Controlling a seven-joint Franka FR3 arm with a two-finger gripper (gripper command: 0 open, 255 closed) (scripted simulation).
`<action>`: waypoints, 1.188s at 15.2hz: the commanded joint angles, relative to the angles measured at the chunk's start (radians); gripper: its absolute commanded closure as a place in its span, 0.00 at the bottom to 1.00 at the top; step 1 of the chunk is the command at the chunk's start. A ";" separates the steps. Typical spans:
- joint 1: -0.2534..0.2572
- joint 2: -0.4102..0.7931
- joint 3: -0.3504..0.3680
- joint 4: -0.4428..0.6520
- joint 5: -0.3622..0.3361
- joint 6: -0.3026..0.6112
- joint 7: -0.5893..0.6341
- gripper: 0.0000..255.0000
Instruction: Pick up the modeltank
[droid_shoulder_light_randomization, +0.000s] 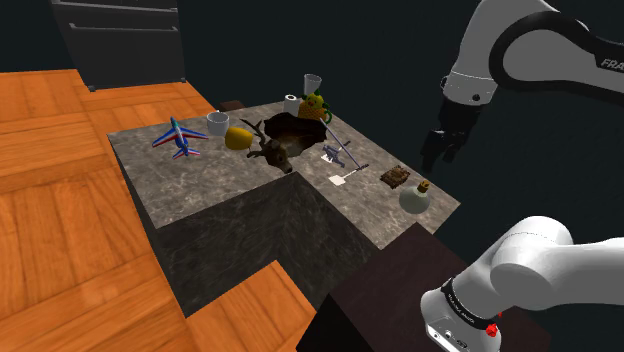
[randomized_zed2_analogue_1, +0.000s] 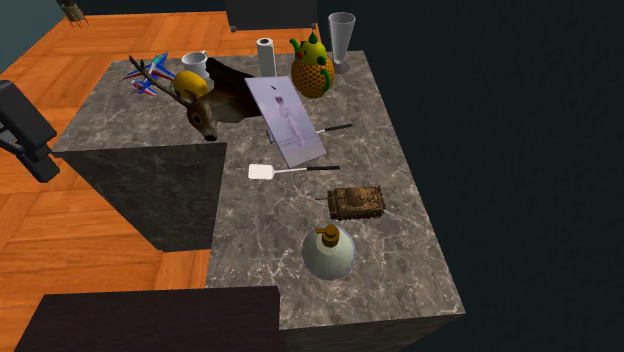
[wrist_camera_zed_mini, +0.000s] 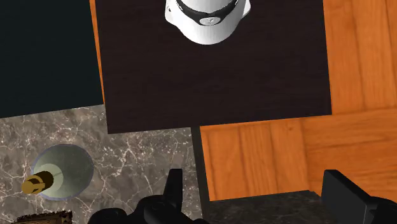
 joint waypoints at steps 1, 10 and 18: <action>0.000 0.000 0.000 0.000 0.000 0.000 0.000 0.00; -0.099 0.239 -0.087 -0.017 -0.040 0.278 0.041 0.00; -0.171 0.491 -0.170 0.042 -0.043 0.491 0.066 0.00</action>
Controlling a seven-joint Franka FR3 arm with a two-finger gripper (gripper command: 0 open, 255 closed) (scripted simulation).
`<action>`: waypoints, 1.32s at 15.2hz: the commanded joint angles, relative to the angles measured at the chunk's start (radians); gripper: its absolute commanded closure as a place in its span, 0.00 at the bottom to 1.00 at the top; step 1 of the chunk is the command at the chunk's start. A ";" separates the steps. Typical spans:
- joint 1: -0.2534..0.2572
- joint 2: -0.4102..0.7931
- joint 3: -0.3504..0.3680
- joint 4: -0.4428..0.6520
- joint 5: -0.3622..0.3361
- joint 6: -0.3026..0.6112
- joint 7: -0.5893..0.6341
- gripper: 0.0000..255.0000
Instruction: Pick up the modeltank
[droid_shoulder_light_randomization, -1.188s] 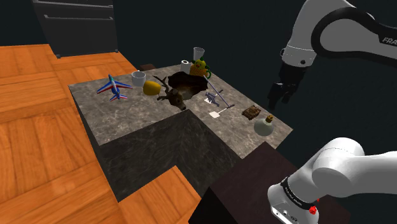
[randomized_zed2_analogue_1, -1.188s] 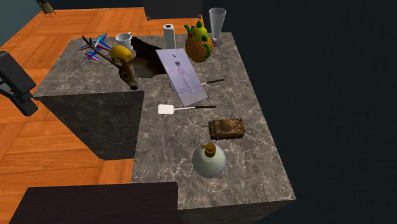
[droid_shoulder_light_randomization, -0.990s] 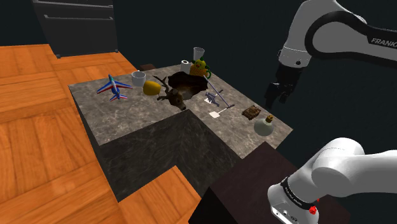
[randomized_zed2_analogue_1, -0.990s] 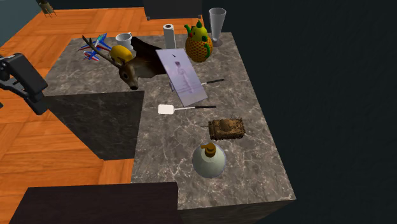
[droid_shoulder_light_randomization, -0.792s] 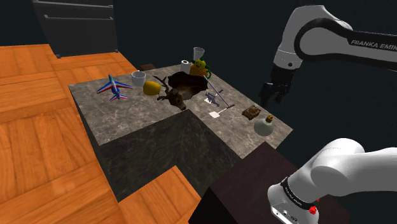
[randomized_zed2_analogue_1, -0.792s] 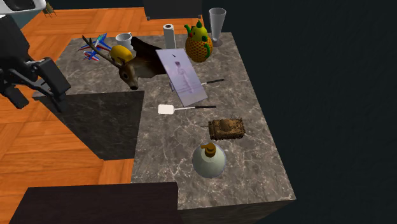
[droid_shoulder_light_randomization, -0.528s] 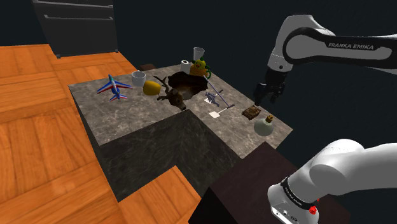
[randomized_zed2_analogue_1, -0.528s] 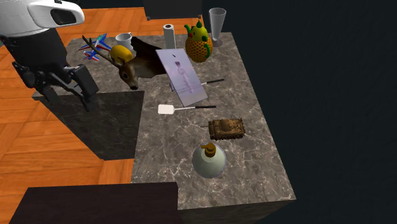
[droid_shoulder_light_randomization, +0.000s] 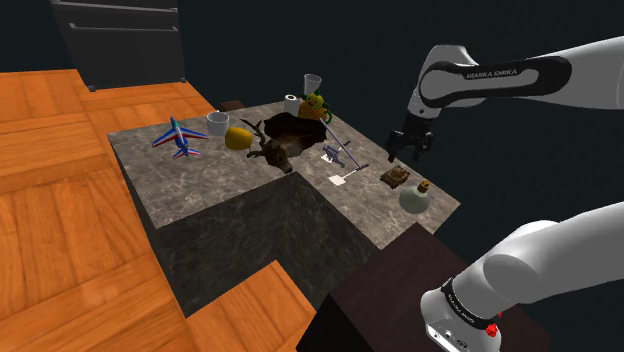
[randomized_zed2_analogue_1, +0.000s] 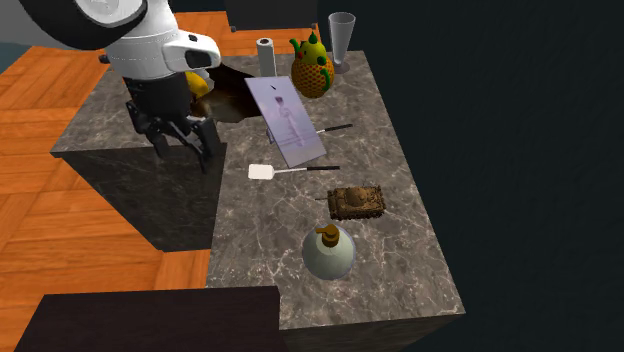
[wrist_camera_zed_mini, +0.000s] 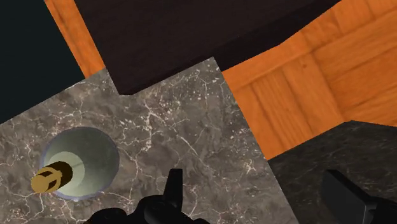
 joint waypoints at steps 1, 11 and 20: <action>-0.018 0.066 -0.024 0.020 0.003 0.052 0.001 0.00; -0.095 0.398 -0.119 0.184 0.090 0.237 -0.012 0.00; -0.197 0.696 -0.160 0.396 0.235 0.321 -0.048 0.00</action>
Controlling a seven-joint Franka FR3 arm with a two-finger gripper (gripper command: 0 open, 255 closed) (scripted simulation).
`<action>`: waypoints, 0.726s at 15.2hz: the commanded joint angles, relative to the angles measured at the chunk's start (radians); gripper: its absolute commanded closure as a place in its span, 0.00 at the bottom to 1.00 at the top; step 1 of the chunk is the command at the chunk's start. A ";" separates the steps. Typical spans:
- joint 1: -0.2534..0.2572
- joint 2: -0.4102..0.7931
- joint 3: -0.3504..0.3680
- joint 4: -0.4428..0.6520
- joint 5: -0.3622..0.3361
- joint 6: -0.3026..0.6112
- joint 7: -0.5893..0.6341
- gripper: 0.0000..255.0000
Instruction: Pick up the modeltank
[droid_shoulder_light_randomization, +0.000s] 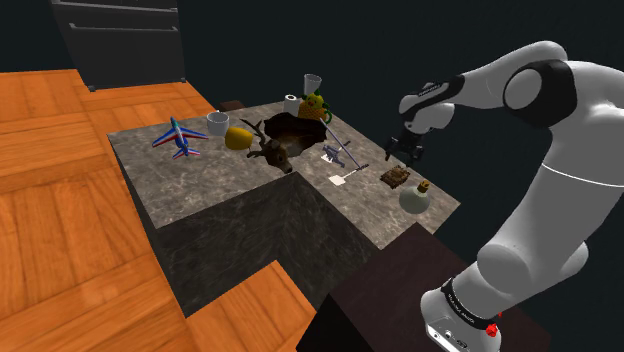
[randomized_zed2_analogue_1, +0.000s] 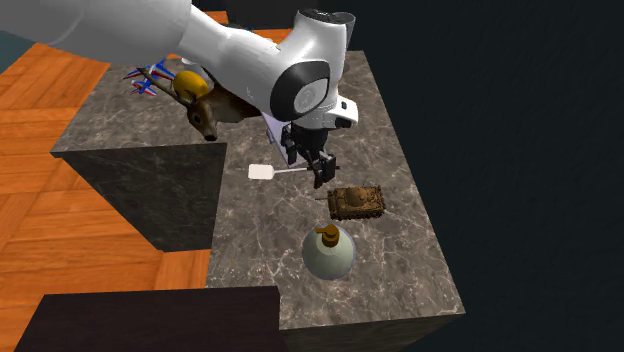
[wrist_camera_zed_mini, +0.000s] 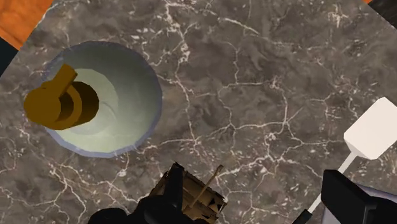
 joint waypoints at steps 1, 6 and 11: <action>-0.027 0.065 -0.003 0.054 0.034 0.010 -0.004 0.00; -0.104 0.226 -0.004 0.200 0.110 0.022 -0.010 0.00; -0.169 0.355 0.002 0.322 0.163 0.027 -0.006 0.00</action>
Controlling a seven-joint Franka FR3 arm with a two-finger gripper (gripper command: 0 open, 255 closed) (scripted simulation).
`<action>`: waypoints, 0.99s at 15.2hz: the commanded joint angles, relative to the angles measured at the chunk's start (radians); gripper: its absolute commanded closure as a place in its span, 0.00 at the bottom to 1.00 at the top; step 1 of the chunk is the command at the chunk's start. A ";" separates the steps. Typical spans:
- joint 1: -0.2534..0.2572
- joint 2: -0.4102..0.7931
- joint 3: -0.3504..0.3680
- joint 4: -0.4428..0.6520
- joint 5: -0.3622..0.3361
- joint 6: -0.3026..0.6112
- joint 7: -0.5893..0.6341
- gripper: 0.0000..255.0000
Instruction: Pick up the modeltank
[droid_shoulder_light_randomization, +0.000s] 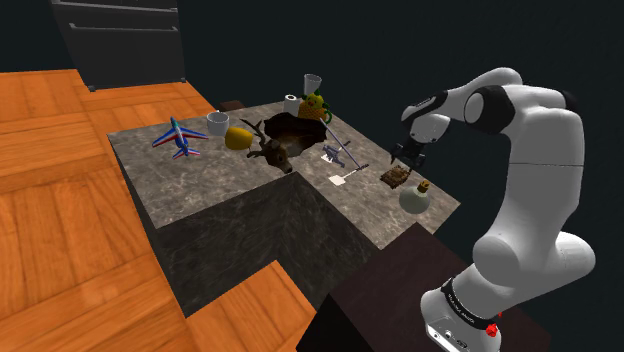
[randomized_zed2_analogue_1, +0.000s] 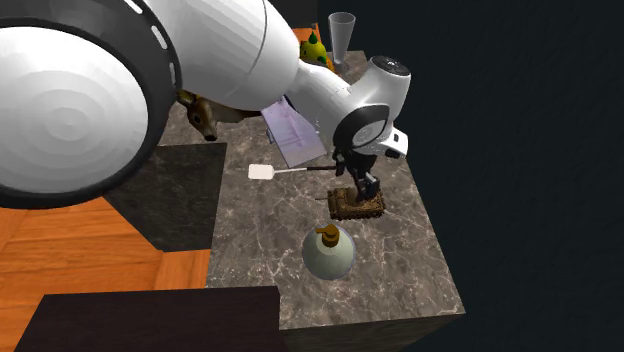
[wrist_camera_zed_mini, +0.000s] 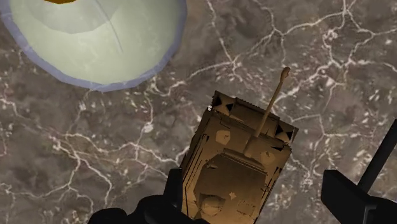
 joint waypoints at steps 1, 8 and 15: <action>-0.010 0.026 0.005 0.012 0.011 0.015 -0.003 0.00; -0.021 0.082 0.020 0.024 0.029 0.058 -0.016 0.00; -0.020 0.082 0.021 0.021 0.029 0.060 -0.016 1.00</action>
